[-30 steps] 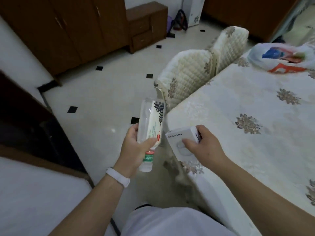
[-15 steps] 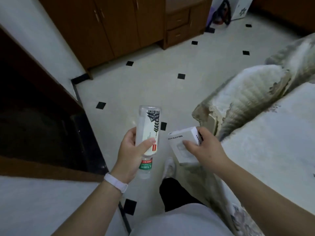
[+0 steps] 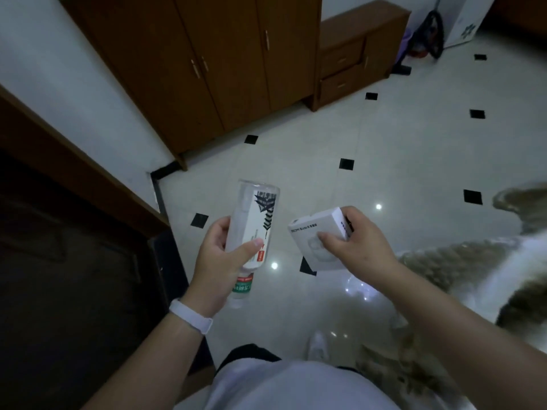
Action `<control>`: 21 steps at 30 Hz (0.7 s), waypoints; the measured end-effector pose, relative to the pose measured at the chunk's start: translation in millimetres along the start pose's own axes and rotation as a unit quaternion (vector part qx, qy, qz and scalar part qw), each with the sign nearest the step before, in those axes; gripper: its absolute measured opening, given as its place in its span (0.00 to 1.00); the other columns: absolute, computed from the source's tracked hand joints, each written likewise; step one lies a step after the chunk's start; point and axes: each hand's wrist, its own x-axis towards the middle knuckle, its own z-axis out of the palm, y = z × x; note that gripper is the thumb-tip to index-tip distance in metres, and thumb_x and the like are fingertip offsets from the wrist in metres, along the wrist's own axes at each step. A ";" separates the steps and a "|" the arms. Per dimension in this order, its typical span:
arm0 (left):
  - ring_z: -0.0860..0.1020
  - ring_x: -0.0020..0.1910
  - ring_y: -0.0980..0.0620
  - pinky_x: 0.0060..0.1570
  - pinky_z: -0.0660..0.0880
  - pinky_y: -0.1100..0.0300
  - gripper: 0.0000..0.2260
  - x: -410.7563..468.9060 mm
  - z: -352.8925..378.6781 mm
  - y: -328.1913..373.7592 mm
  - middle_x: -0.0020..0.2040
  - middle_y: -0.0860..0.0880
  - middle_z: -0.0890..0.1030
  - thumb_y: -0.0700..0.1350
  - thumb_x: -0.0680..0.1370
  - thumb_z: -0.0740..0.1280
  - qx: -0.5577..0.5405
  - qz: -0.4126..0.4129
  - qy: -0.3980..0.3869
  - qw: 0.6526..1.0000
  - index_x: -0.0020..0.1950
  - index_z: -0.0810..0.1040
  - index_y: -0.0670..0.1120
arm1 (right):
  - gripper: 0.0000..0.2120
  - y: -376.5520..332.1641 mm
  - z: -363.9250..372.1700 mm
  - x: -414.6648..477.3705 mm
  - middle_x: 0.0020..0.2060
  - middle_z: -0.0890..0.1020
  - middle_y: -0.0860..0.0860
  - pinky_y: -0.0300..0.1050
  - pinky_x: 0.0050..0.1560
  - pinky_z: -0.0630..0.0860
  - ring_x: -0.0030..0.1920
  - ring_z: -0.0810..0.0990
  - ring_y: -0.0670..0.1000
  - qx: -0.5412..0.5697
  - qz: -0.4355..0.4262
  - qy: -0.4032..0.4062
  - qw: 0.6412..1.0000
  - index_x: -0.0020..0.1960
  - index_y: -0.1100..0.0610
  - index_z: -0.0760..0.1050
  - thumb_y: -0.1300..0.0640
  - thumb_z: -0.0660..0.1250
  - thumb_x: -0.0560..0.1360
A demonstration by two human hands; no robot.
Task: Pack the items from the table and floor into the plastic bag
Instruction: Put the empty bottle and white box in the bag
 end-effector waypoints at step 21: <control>0.84 0.47 0.50 0.43 0.81 0.55 0.19 373.2 6.9 94.8 0.50 0.51 0.85 0.40 0.71 0.76 0.010 0.008 -0.186 0.983 0.59 0.76 0.50 | 0.09 -100.6 37.9 252.9 0.42 0.81 0.46 0.31 0.34 0.73 0.40 0.79 0.42 0.012 0.113 0.223 0.968 0.50 0.50 0.74 0.53 0.72 0.73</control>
